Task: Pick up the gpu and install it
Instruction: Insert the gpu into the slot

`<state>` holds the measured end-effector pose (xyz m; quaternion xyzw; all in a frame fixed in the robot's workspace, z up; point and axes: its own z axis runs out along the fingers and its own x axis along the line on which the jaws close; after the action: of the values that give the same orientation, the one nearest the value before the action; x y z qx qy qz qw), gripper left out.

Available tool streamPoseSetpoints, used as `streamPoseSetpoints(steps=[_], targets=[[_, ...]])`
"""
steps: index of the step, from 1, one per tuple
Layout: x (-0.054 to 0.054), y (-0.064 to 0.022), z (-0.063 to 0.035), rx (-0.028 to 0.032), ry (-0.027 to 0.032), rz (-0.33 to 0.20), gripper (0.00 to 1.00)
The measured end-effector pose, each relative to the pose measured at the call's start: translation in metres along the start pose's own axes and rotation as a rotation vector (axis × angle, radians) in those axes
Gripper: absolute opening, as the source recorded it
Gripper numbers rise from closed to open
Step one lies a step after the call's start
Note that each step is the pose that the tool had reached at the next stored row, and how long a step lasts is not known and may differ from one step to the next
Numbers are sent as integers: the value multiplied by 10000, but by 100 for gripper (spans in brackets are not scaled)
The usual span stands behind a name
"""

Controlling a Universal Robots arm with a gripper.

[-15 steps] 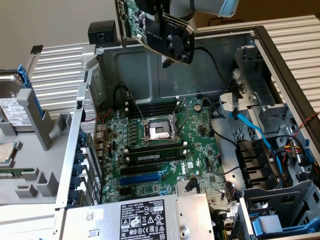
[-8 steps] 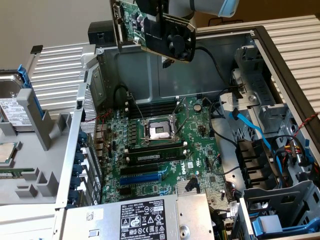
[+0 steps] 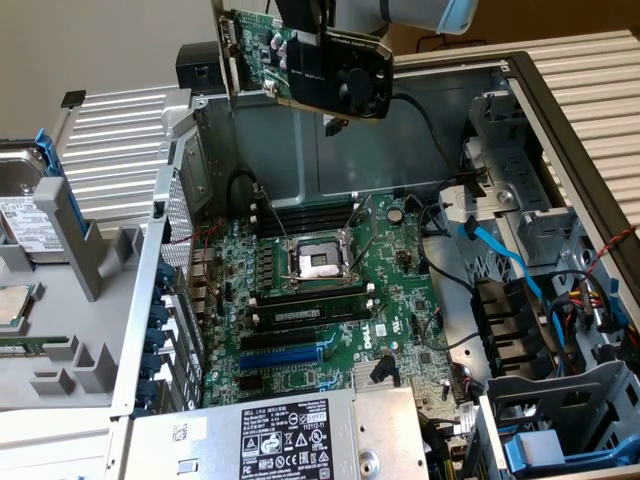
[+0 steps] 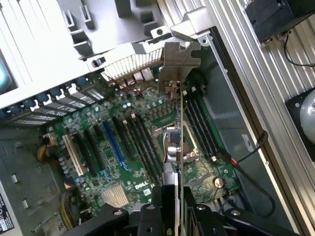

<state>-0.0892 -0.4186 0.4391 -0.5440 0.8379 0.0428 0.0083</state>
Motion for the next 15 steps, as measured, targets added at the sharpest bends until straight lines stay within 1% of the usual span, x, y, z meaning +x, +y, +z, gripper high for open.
streamPoseSetpoints(steps=[15], targets=[[-8, -20, 8, -137, 143, -2294, 27]])
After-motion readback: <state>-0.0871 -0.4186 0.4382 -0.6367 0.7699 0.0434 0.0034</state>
